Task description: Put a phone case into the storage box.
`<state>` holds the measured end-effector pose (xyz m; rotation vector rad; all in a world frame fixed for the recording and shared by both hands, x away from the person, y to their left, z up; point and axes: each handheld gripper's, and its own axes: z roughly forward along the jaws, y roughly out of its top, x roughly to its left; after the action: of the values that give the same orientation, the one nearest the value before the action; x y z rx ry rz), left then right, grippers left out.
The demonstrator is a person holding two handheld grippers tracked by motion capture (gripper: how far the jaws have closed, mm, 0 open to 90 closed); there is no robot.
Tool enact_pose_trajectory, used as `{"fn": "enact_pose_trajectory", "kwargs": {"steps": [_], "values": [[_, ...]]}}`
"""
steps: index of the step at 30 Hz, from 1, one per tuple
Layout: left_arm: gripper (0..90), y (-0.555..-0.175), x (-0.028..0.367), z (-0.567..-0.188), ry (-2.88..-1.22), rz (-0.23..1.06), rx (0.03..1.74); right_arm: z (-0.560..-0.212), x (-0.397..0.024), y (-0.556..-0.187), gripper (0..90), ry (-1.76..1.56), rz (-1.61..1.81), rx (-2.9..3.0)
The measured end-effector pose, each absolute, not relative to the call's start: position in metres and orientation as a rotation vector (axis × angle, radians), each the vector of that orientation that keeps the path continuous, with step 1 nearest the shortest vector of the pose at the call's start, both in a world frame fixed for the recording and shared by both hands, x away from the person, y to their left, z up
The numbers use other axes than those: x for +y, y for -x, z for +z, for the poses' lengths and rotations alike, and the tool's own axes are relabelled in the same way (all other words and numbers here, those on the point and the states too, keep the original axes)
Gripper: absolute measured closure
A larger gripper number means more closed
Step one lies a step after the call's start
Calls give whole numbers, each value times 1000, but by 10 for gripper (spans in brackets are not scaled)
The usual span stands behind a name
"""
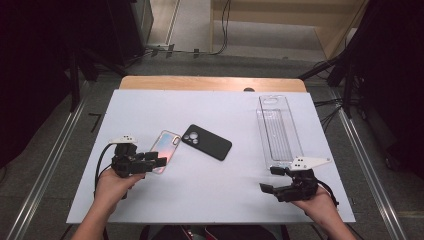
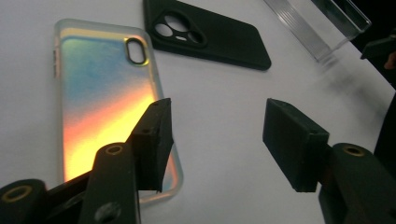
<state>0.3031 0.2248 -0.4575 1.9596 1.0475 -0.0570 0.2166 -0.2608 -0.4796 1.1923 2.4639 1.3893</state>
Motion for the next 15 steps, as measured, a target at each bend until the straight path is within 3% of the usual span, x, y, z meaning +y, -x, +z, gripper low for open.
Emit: {"fn": "enact_pose_trajectory", "kwargs": {"steps": [5,15], "values": [[349,-292,220,-456,-1966,-55,995,-480,-261,-217,204,-1192,1388,2465],[328,-275,216,-456,-1985,-75,919,-480,-261,-217,203,-1189,1389,2464]]}}
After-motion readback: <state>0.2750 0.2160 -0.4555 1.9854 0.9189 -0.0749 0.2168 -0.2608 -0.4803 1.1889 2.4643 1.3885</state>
